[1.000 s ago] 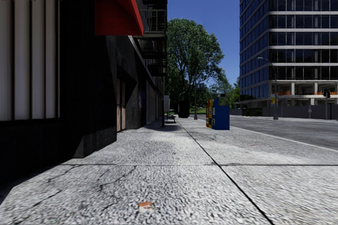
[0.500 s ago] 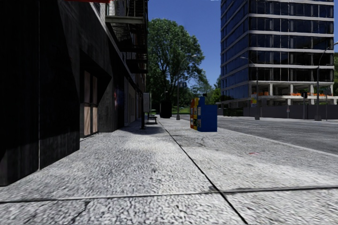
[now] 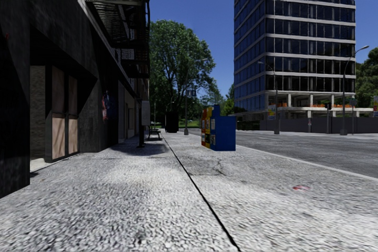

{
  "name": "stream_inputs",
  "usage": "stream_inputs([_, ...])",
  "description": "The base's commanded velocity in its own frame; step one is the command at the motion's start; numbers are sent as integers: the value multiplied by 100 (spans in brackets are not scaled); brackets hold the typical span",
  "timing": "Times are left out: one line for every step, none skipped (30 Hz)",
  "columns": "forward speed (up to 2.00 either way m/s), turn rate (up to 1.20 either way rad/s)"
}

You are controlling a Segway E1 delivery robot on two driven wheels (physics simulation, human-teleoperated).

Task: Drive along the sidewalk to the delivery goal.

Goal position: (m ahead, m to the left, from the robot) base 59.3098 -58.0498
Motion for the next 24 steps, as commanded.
stream_inputs([200,0])
stream_inputs([200,0])
stream_inputs([200,0])
stream_inputs([200,0])
stream_inputs([200,0])
stream_inputs([200,0])
stream_inputs([200,0])
stream_inputs([200,0])
stream_inputs([200,0])
stream_inputs([200,0])
stream_inputs([200,0])
stream_inputs([200,0])
stream_inputs([200,0])
stream_inputs([200,0])
stream_inputs([200,0])
stream_inputs([200,0])
stream_inputs([200,0])
stream_inputs([200,0])
stream_inputs([200,0])
stream_inputs([200,0])
stream_inputs([200,0])
stream_inputs([200,0])
stream_inputs([200,0])
stream_inputs([200,0])
